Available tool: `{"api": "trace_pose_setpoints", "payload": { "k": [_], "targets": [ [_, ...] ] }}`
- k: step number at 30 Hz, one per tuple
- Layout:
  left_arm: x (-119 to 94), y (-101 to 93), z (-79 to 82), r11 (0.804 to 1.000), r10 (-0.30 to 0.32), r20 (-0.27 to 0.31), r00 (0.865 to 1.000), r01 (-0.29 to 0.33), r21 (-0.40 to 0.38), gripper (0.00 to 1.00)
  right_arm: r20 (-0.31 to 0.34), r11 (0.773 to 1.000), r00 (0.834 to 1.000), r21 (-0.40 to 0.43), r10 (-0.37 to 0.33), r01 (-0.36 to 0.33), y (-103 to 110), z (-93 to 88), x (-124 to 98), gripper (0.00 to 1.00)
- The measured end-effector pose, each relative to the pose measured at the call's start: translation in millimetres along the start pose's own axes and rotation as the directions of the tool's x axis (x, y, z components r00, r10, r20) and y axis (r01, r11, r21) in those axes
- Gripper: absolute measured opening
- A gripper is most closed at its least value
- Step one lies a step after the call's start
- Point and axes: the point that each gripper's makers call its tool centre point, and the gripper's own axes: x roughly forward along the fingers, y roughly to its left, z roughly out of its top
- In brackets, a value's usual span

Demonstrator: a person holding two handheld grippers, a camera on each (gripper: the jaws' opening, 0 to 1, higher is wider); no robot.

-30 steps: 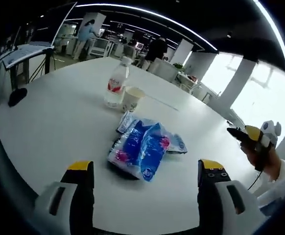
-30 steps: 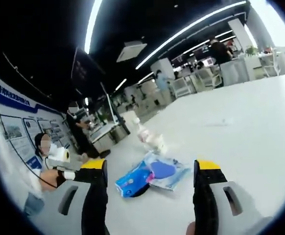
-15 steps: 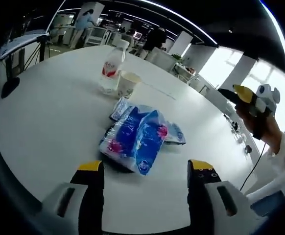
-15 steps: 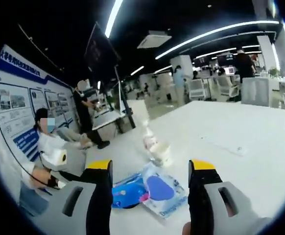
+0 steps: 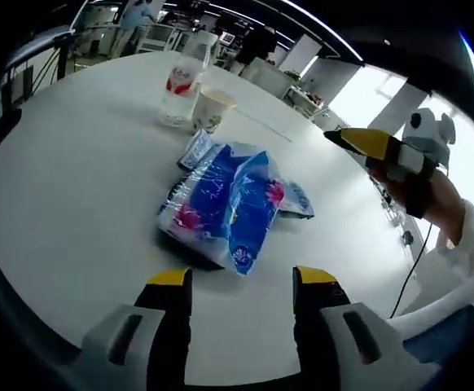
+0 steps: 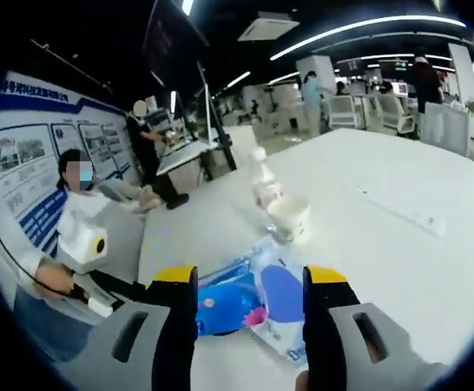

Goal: Arrange the tabletop items into an orderly group along one side of the table until the central work area is clear of visible clutter.

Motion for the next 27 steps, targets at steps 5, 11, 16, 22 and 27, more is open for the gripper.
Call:
{"api": "trace_pose_setpoints", "payload": {
  "k": [5,11,16,22,27],
  "targets": [
    [7.1,4.8,1.1,0.999,0.013,-0.012,1.000,-0.013,-0.038,0.43,-0.041,0.999,0.999,0.036,0.003,-0.002,-7.4,-12.6,20.2,0.48],
    [11.7,10.8,-0.6,0.995,0.004,-0.008,1.000,-0.005,-0.102,0.40,-0.067,0.996,0.996,0.080,0.051,-0.046,-7.6,-30.5,40.0,0.49],
    [12.5,14.7,-2.4,0.990,0.012,-0.015,1.000,-0.014,-0.143,0.29,-0.090,0.996,0.995,0.082,0.052,-0.045,-8.3,-44.1,45.2,0.47],
    [18.6,20.6,-8.5,0.986,0.036,-0.037,0.999,-0.042,-0.164,0.15,-0.129,0.993,0.990,0.110,0.057,-0.043,-8.9,-63.1,51.6,0.40],
    [13.8,27.2,-4.2,0.987,0.068,-0.017,0.998,-0.070,-0.147,0.03,-0.116,0.992,0.991,0.113,0.068,-0.055,-1.7,-66.3,51.9,0.21]
  ]
}}
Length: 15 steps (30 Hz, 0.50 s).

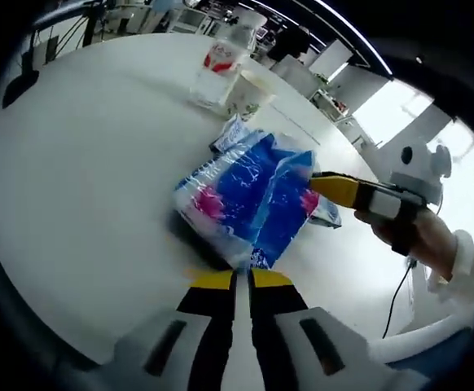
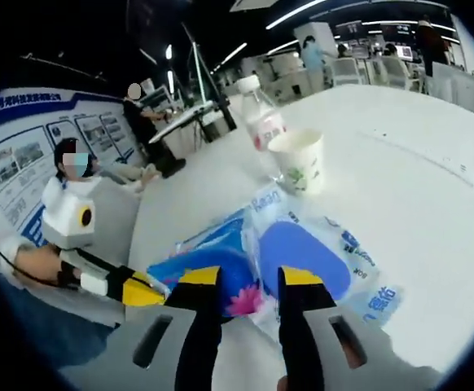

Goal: Arrange the tabletop items into an orderly group along one side of the table until the central work area is clear of visible clutter.

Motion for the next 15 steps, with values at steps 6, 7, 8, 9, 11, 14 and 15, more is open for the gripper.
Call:
{"api": "trace_pose_setpoints", "payload": {
  "k": [6,7,8,9,11,14,15],
  "targets": [
    [-9.0,13.8,6.5,0.999,0.050,0.046,0.998,-0.051,0.003,0.00,-0.010,1.000,1.000,-0.017,0.009,-0.009,7.2,-11.3,-2.8,0.00],
    [-11.8,15.3,8.3,0.998,0.059,0.057,0.997,-0.059,0.001,0.00,-0.012,1.000,1.000,-0.014,0.015,-0.015,9.0,-12.8,-4.1,0.00],
    [-13.7,16.4,9.7,0.998,0.066,0.067,0.996,-0.066,0.003,0.00,-0.006,1.000,1.000,-0.012,0.015,-0.015,9.7,-13.6,-5.3,0.00],
    [-15.1,16.4,11.0,0.998,0.067,0.073,0.995,-0.067,-0.002,0.00,-0.005,1.000,1.000,-0.003,0.018,-0.018,11.5,-14.7,-6.3,0.00],
    [-18.5,16.3,15.3,0.997,0.072,0.092,0.993,-0.072,-0.002,0.00,-0.001,1.000,1.000,0.011,0.017,-0.017,13.4,-16.4,-9.0,0.00],
    [-21.7,13.5,23.3,0.996,0.076,0.118,0.990,-0.080,0.028,0.00,0.017,0.999,1.000,0.042,0.013,-0.014,14.6,-17.4,-16.1,0.00],
    [-22.2,11.3,27.5,0.993,0.075,0.128,0.989,-0.086,0.080,0.00,0.025,0.999,1.000,0.050,0.007,-0.009,14.5,-17.1,-18.2,0.00]
  ]
}}
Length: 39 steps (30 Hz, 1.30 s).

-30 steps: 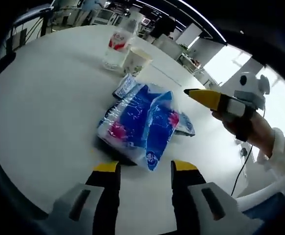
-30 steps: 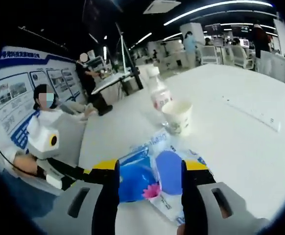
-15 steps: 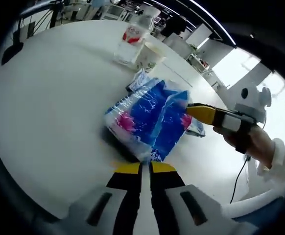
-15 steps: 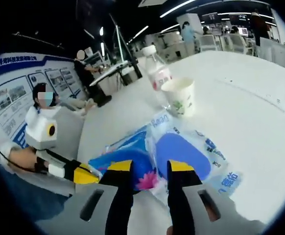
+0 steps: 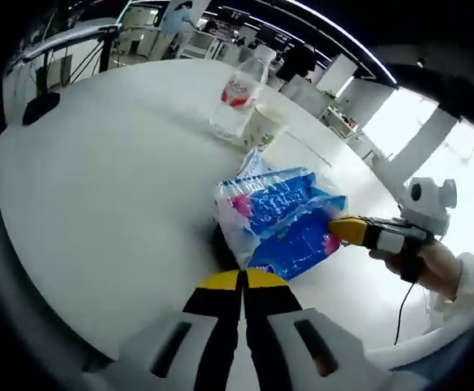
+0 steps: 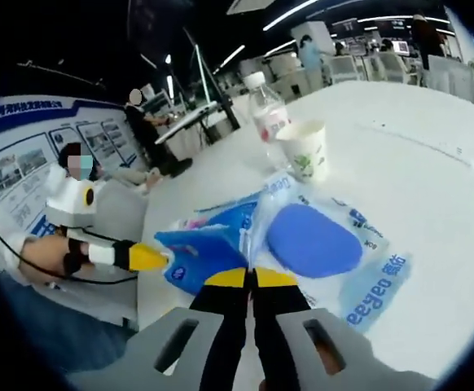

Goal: Arrange the tabletop items into an orderly group along one side of the table until the central work area is clear of visible clutter.

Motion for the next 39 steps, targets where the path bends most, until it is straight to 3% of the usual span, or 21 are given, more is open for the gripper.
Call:
{"api": "trace_pose_setpoints", "payload": {
  "k": [2,8,12,16,21,25,34,39],
  "targets": [
    [0.1,-5.4,3.5,0.998,0.000,0.001,1.000,0.000,0.063,0.00,0.013,1.000,1.000,0.013,-0.007,0.007,0.1,-0.2,-6.3,0.00],
    [5.4,-27.3,13.5,0.990,-0.055,-0.001,0.998,0.055,0.131,0.00,0.066,0.997,0.996,0.068,-0.052,0.047,-11.1,2.0,-28.8,0.00],
    [13.7,-46.5,13.4,0.957,-0.102,-0.041,0.994,0.109,0.267,0.00,0.103,0.991,0.991,0.107,-0.090,0.079,-20.4,1.7,-47.2,0.00],
    [21.5,-62.7,18.9,0.952,-0.148,-0.059,0.987,0.159,0.261,0.00,0.128,0.982,0.982,0.150,-0.138,0.118,-31.5,-1.1,-63.2,0.00],
    [32.7,-86.0,24.9,0.920,-0.201,-0.103,0.974,0.224,0.321,0.00,0.175,0.962,0.965,0.225,-0.197,0.155,-44.7,-1.4,-85.0,0.00],
    [40.2,-100.5,32.0,0.908,-0.229,-0.120,0.966,0.256,0.333,0.00,0.211,0.944,0.947,0.278,-0.243,0.180,-53.8,-0.5,-100.1,0.00],
    [61.3,-149.1,37.1,0.837,-0.303,-0.187,0.934,0.355,0.417,0.00,0.244,0.904,0.908,0.349,-0.341,0.246,-79.6,-4.7,-137.5,0.00],
    [74.9,-178.3,30.3,0.792,-0.344,-0.244,0.907,0.420,0.444,0.00,0.252,0.871,0.878,0.397,-0.407,0.289,-95.7,-13.7,-163.9,0.00]
  ]
}}
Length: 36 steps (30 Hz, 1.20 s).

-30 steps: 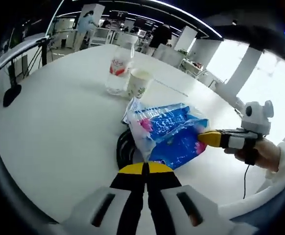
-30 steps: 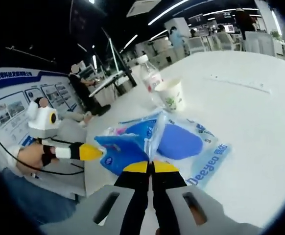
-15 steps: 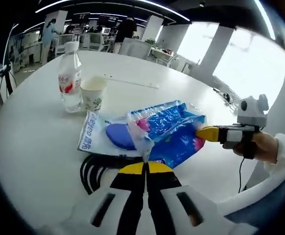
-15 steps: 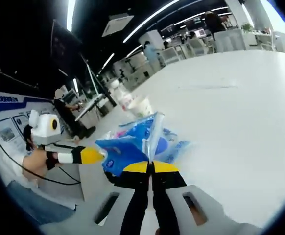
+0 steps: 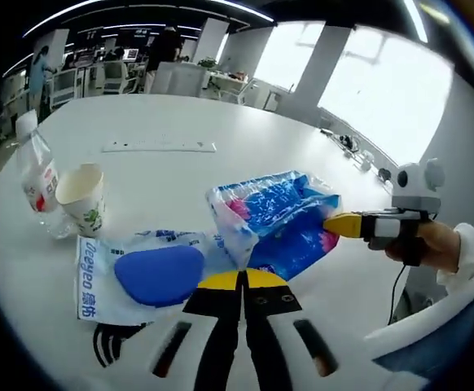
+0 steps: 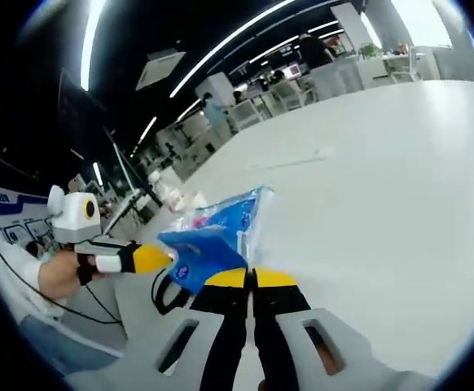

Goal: Arrange the tabletop items into an orderly group along one side of the table until the central work area is clear of visible clutter.

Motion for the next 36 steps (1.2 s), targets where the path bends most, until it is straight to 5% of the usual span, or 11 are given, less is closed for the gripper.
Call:
{"api": "trace_pose_setpoints", "payload": {
  "k": [10,36],
  "targets": [
    [35.9,-27.7,14.5,0.995,-0.087,-0.032,0.996,0.089,0.044,0.00,0.044,0.994,0.995,0.061,-0.090,0.087,-37.0,9.8,-23.8,0.00],
    [83.6,-23.0,28.8,0.984,-0.106,-0.137,0.985,0.124,0.127,0.00,-0.001,0.987,0.991,0.079,-0.137,0.137,-81.2,23.3,-1.9,0.00]
  ]
}}
